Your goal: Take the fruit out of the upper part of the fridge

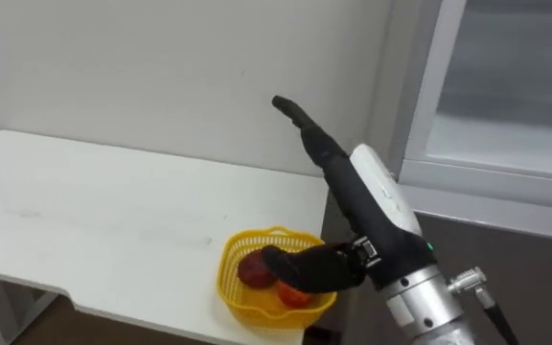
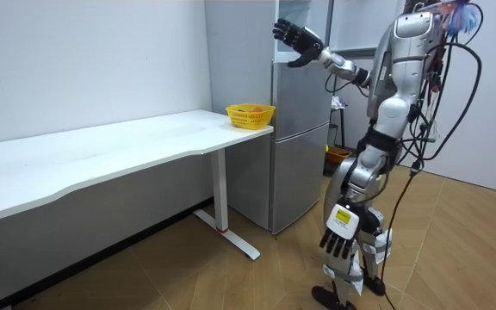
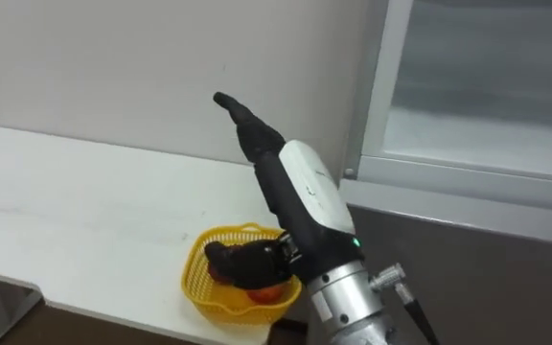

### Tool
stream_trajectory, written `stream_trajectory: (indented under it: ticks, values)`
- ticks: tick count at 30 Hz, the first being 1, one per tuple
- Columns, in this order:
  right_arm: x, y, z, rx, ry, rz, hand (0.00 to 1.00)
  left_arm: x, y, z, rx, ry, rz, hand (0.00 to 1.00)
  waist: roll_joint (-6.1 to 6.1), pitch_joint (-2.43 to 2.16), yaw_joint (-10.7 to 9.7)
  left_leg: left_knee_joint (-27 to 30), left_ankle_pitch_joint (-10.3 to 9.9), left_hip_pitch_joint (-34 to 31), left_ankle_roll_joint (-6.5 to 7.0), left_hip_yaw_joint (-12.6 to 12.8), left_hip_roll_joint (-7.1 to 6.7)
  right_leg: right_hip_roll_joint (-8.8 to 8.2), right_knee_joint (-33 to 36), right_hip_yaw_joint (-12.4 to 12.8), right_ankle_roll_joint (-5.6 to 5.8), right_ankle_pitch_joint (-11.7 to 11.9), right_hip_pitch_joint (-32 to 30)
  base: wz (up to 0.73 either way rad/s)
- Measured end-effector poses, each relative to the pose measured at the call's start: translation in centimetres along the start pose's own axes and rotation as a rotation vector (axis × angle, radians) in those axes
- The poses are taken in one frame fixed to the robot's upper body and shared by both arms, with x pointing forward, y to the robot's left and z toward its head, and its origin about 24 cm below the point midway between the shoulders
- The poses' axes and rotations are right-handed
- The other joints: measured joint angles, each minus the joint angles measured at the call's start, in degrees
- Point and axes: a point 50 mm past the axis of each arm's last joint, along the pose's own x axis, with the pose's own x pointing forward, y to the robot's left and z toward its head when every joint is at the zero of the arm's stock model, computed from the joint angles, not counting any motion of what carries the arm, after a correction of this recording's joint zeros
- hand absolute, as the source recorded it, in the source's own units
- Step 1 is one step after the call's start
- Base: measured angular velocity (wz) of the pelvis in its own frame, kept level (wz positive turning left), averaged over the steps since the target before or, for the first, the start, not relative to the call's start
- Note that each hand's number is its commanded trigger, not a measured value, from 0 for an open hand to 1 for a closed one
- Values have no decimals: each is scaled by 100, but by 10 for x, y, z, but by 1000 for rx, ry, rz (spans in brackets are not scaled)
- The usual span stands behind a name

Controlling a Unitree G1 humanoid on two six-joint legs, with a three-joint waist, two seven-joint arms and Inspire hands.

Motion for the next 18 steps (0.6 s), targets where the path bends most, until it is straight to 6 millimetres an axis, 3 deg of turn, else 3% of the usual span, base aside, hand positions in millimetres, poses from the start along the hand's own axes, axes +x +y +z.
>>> stream_trajectory:
  ticks: [4, 8, 14, 18]
  values:
    - [-7, -16, 7, 15, -45, -79, 0, 0, -1, 4, 4, -20, -7, 0, 35, 9, -142, 13, -10, 0, 11, 83, 22, 3, -2, 62, 0, 5, -32, -6]
    - [-28, -18, 0, 56, 11, -122, 0, 0, -3, 5, -11, -39, -7, 0, 138, 27, -324, -26, -11, 68, 11, 198, 45, 17, -2, 227, -1, 11, -49, -15]
    - [-50, -21, -13, 75, 112, -167, 0, 1, -9, 10, -17, -64, -5, 0, 297, -18, -608, -109, -11, 84, 13, 333, 62, 15, 72, 377, -8, 18, -161, -15]
    - [-64, -28, -20, 72, 162, -239, 0, 0, -9, 10, -19, -72, -2, 0, 290, -25, -730, -170, -11, 168, 13, 488, 87, 28, 74, 516, -8, 19, -160, -15]
